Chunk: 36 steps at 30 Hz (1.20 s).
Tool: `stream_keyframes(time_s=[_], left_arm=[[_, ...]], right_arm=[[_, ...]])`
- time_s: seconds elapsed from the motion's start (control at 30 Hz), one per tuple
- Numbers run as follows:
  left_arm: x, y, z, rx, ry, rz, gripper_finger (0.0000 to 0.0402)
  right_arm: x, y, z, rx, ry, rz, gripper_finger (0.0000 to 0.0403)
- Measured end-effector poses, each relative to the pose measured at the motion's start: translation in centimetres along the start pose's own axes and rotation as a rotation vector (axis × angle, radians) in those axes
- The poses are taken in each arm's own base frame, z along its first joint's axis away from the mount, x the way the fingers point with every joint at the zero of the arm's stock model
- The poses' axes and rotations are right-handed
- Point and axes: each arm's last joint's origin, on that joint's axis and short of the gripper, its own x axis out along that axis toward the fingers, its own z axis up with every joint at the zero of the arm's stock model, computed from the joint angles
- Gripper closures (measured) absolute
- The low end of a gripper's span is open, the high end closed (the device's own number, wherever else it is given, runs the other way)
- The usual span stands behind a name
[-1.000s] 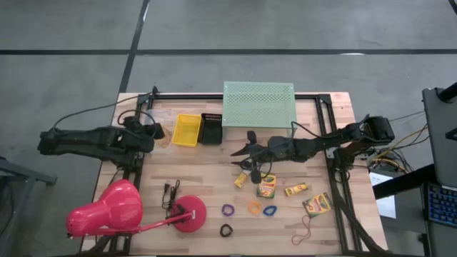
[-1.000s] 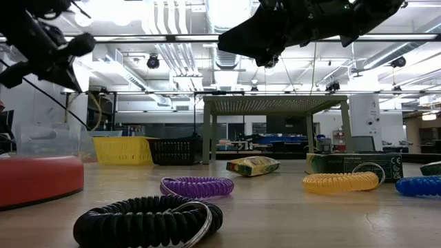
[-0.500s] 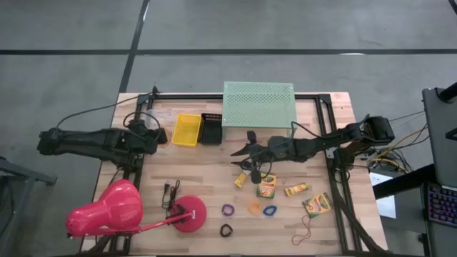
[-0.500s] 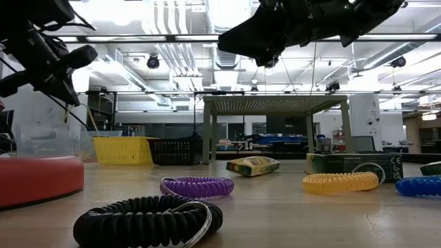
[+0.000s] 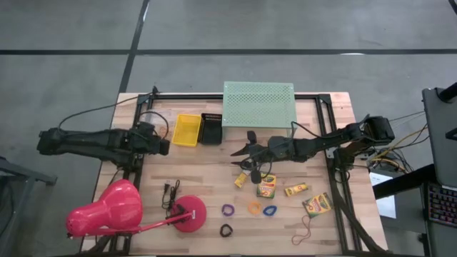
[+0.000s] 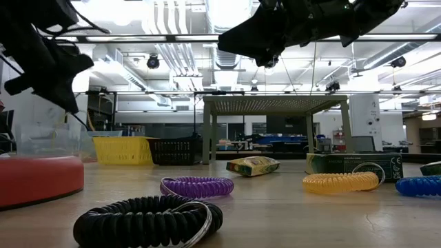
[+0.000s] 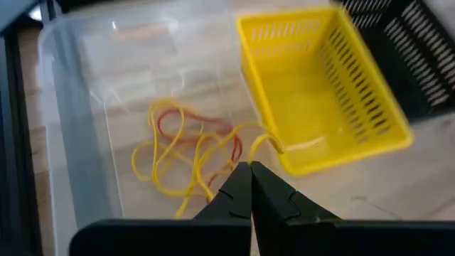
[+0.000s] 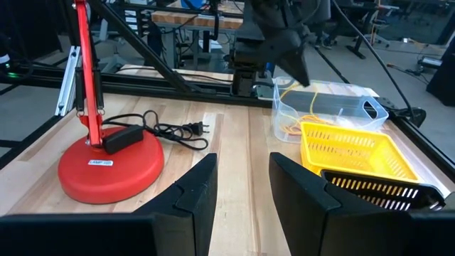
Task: Pick & Place Office Desk Supplies
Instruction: Put the yellow rubber band into the transparent bin
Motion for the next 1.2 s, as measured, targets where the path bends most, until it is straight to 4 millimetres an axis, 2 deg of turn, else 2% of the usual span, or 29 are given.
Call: stream_keyframes(time_s=[0.33, 0.67, 0.77, 1.07, 1.2], left_arm=[[1.2, -1.1, -0.5, 0.005, 0.093, 0.071, 0.0401], [1.6, -1.2, -0.6, -0.02, 0.137, 0.094, 0.0397], [1.4, -1.3, -0.2, -0.034, 0.132, 0.088, 0.0373], [0.9, -1.6, 0.3, -0.047, 0.12, 0.071, 0.0252], [0.9, -1.5, 0.4, -0.047, 0.103, 0.08, 0.0215]], right_arm=[[0.0, 0.0, 0.0, 0.0, 0.0, 0.0, 0.028], [0.0, 0.0, 0.0, 0.0, 0.0, 0.0, 0.028], [0.0, 0.0, 0.0, 0.0, 0.0, 0.0, 0.028], [0.0, 0.0, 0.0, 0.0, 0.0, 0.0, 0.028], [0.0, 0.0, 0.0, 0.0, 0.0, 0.0, 0.028]])
